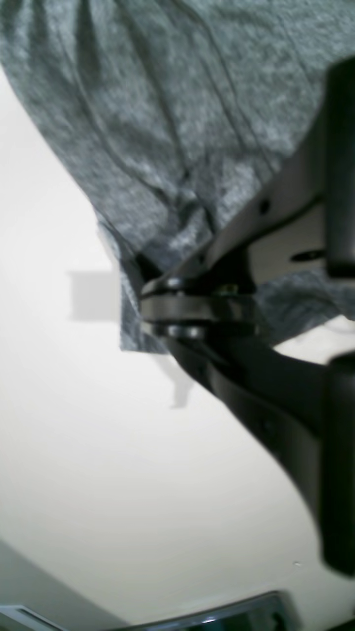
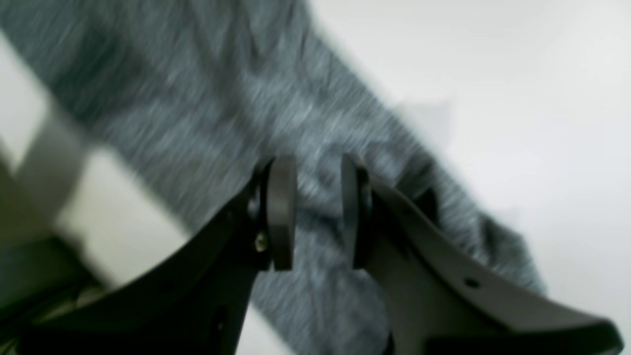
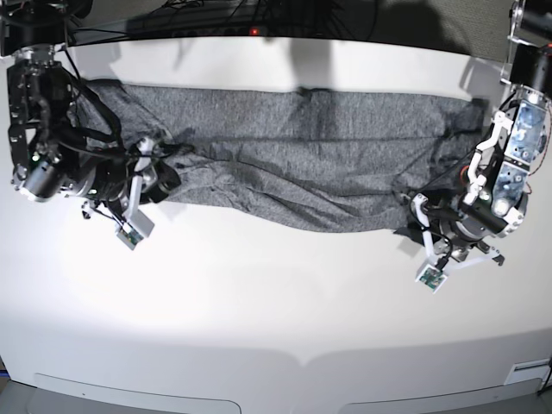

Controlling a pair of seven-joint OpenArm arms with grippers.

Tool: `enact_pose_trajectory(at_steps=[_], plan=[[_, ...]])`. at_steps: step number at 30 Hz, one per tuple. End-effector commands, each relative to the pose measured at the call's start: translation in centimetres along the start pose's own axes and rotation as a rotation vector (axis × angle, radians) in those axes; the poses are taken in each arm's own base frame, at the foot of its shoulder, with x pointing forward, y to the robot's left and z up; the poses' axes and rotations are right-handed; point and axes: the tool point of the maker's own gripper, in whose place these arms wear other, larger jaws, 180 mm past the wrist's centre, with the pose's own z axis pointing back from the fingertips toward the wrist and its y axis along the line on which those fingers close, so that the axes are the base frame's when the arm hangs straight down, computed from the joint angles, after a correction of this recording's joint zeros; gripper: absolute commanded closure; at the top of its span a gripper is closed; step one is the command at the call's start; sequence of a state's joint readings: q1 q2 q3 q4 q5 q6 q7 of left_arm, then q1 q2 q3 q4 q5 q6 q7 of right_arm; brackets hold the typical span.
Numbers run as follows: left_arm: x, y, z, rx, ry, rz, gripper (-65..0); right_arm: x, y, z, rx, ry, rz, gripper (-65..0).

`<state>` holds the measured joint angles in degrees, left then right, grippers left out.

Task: Fold the T-shirt properly
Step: 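Fold the strip's loose edge over with both grippers toward the collar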

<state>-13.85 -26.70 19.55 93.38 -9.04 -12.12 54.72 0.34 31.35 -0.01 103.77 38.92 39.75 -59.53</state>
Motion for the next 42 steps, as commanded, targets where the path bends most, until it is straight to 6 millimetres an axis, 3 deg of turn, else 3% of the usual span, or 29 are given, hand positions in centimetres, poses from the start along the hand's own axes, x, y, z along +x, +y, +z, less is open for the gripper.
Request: enact_pose_trajectory(at_steps=[1, 9, 15, 18, 22, 29, 31, 33, 42], plan=[[1.9, 1.2, 0.6, 0.030, -0.062, -0.001, 0.0, 1.8, -0.8, 0.5, -0.030, -0.059, 0.026, -16.5], [2.5, 0.7, 0.5, 0.018, -0.085, 0.007, 0.0, 3.1, -0.8, -2.8, -0.081, -0.032, 0.027, -16.4], [2.4, 0.7, 0.5, 0.018, -0.084, 0.006, 0.0, 1.1, 1.9, -5.7, 0.021, 0.155, 0.105, -16.4], [2.5, 0.7, 0.5, 0.018, -0.085, 0.006, 0.0, 1.0, 3.6, -6.5, 0.059, 0.206, 0.183, -16.4], [2.4, 0.7, 0.5, 0.018, -0.083, 0.006, 0.0, 0.9, 4.4, -7.4, 0.042, 0.263, 0.294, -16.2], [2.2, 0.6, 0.5, 0.017, -0.075, 0.007, 0.0, 0.5, 4.2, -7.9, -0.012, 0.297, 0.386, -16.0], [2.2, 0.6, 0.5, 0.017, -0.075, 0.006, 0.0, 0.5, 4.0, -7.9, -0.024, 0.303, 0.392, -10.8], [2.2, 0.6, 0.5, 0.017, -0.075, 0.006, 0.0, 0.4, 3.9, -7.9, -0.028, 0.305, 0.394, -0.4], [2.5, 1.4, 0.6, 0.052, -0.079, -0.015, 0.0, 1.4, 2.8, -7.5, -0.060, 0.288, 0.385, 0.0]])
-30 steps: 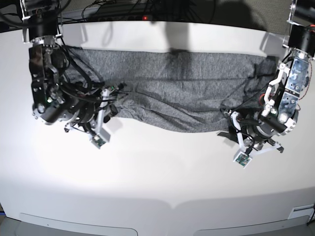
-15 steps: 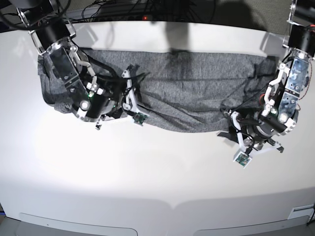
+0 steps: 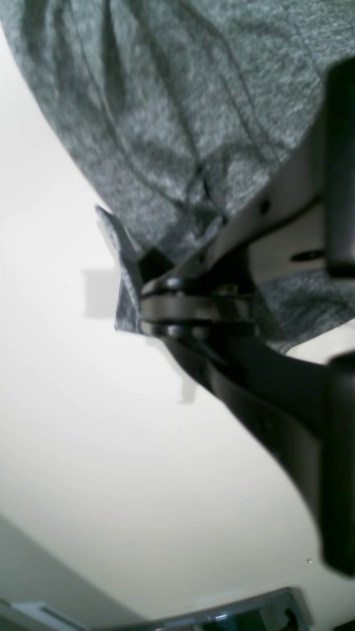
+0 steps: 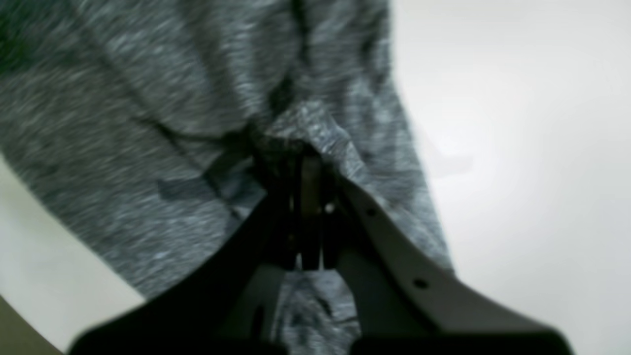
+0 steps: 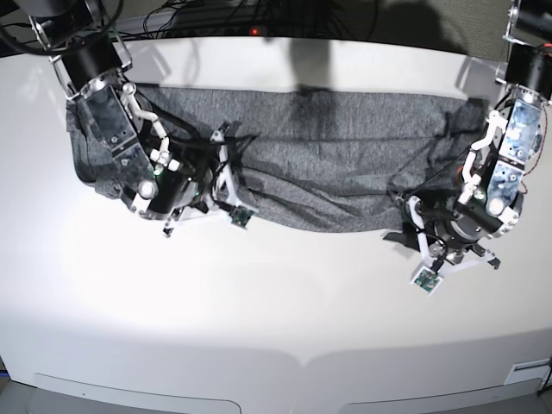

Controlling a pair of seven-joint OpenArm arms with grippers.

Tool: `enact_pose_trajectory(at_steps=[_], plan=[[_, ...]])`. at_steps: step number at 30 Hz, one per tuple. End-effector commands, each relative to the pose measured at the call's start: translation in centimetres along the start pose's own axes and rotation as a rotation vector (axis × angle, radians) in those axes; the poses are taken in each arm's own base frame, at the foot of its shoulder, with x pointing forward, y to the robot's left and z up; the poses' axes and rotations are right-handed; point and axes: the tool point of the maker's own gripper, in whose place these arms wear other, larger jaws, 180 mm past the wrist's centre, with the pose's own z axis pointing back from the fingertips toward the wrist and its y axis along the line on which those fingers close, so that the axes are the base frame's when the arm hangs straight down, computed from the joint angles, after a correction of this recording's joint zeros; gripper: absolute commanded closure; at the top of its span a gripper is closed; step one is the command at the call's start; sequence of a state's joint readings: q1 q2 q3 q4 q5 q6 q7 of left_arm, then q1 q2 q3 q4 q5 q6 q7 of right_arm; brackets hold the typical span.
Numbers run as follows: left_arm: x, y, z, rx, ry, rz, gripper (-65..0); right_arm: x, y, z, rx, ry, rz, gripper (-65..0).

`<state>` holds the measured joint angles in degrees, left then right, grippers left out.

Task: Fold the T-shirt properly
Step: 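Fold the strip's loose edge over with both grippers toward the collar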

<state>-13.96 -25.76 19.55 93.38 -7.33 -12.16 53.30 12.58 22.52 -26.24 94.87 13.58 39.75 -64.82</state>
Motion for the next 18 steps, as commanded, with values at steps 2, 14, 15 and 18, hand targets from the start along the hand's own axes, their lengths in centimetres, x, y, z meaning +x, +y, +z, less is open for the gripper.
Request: enact_pose_trajectory(at_steps=[2, 14, 15, 18], plan=[[1.9, 1.7, 0.6, 0.041, -0.052, -0.006, 0.0, 1.0, -2.2, 1.4, -0.057, -0.040, -0.006, 0.0], [2.4, 2.3, 0.7, 0.052, -0.043, -0.005, 0.0, 1.4, -5.0, 5.5, -0.044, -0.202, -0.211, 0.0], [2.4, 2.3, 0.7, 0.053, -0.043, -0.005, 0.0, 1.4, -4.9, 5.6, -0.032, -0.208, -0.215, 0.0], [2.4, 2.3, 0.7, 0.053, -0.044, -0.005, 0.0, 1.4, -4.6, 5.7, -0.009, -0.215, -0.221, 0.0]])
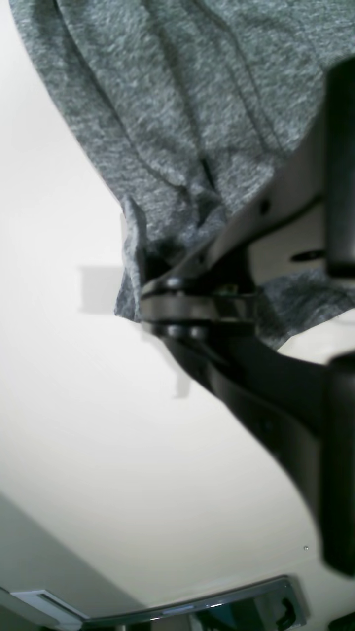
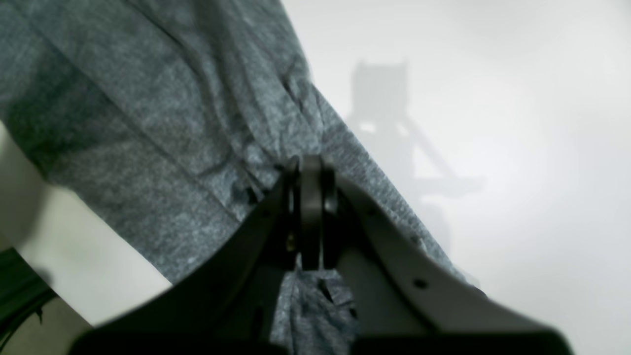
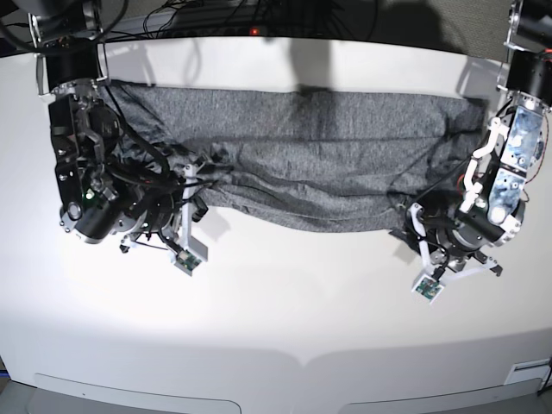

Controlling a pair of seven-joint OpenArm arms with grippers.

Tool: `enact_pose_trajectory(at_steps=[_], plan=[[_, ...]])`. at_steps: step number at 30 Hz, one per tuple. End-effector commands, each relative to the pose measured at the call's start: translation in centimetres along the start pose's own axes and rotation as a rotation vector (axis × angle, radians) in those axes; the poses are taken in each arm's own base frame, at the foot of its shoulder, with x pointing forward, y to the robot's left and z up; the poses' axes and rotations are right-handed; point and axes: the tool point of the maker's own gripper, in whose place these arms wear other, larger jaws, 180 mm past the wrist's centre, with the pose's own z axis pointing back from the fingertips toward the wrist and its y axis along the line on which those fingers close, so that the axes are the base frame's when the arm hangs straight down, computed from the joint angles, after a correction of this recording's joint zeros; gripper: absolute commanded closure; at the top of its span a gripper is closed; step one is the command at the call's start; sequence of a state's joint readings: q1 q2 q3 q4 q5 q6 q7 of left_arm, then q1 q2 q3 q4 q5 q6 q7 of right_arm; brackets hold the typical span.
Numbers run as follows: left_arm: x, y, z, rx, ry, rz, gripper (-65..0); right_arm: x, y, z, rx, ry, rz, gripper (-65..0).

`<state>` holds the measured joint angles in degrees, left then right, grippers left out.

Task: Fold the T-shirt properly
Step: 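Fold the strip's loose edge over with both grippers toward the collar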

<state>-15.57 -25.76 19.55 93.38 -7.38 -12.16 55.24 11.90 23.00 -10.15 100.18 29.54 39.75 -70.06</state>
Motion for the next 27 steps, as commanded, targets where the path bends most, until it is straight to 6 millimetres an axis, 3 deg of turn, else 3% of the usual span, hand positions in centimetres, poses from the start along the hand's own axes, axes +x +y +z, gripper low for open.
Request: enact_pose_trajectory(at_steps=[1, 3, 4, 11, 18, 21, 27], plan=[[1.8, 1.5, 0.6, 0.037, -0.057, -0.003, 0.0, 1.1, -0.7, 0.7, -0.018, -0.035, 0.016, -5.3], [1.8, 1.5, 0.6, 0.037, -0.057, -0.003, 0.0, 1.2, -0.8, 0.6, -0.015, -0.047, 0.011, -19.7], [1.8, 1.5, 0.6, 0.037, -0.057, -0.003, 0.0, 1.3, -0.8, 0.5, -0.014, -0.052, 0.008, -22.5], [1.9, 1.5, 0.6, 0.037, -0.058, -0.003, 0.0, -0.8, -1.2, -1.6, 0.029, -0.006, -0.074, -22.6], [2.0, 1.5, 0.6, 0.037, -0.065, -0.003, 0.0, -0.2, -0.6, -3.7, 0.051, -0.017, -0.121, -22.5], [2.0, 1.5, 0.6, 0.037, -0.065, -0.003, 0.0, -0.5, -0.2, -4.4, 0.066, -0.006, -0.138, -21.5], [2.0, 1.5, 0.6, 0.036, -0.065, -0.003, 0.0, -1.7, -0.3, -4.8, 0.075, 0.039, -0.155, -5.0]])
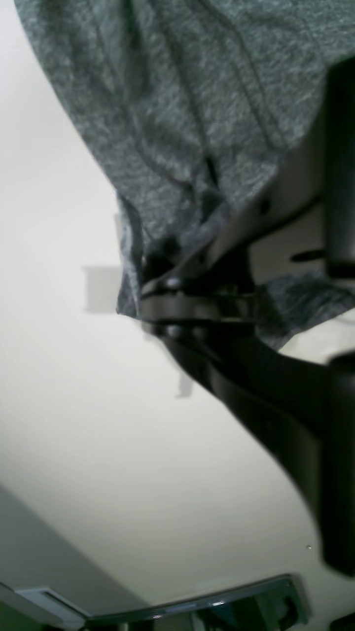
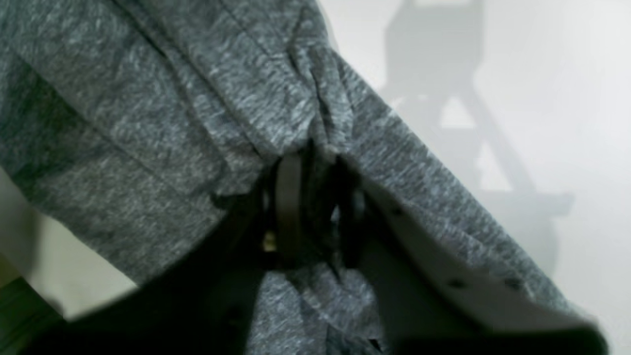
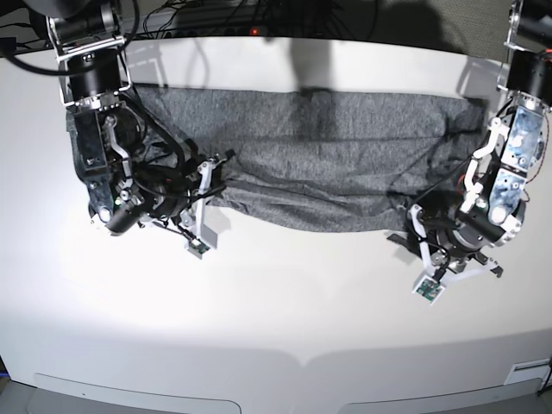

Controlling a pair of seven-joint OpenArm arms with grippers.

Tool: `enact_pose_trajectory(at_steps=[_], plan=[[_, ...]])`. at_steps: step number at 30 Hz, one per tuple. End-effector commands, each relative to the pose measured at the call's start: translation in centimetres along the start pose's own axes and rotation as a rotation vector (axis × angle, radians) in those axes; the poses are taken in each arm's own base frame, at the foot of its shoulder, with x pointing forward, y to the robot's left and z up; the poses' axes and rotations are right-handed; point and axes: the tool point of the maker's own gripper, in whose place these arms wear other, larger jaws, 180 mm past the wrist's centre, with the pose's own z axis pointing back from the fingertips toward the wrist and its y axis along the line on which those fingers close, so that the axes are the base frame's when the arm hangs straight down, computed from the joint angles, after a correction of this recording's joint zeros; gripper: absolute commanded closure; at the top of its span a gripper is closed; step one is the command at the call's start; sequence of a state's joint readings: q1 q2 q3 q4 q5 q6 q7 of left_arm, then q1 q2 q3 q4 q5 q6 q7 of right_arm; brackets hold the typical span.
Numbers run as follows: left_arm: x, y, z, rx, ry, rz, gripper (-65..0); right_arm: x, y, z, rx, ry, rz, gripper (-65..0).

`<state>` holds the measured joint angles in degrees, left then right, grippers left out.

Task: Fold the T-shirt properly
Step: 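Fold the strip's loose edge over with both grippers toward the collar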

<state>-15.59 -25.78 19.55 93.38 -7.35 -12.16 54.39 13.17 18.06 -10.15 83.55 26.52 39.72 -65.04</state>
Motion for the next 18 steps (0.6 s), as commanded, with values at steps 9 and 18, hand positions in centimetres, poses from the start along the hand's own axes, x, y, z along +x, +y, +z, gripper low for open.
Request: enact_pose_trajectory(at_steps=[9, 18], plan=[[2.1, 1.6, 0.6, 0.039, -0.068, -0.005, 0.0, 4.4, -2.5, 2.4, -0.061, -0.095, 0.043, 0.0], [2.7, 2.6, 0.8, 0.062, -0.058, -0.010, 0.0, 4.6, -3.2, 3.7, -0.089, -0.068, 0.067, 0.0]])
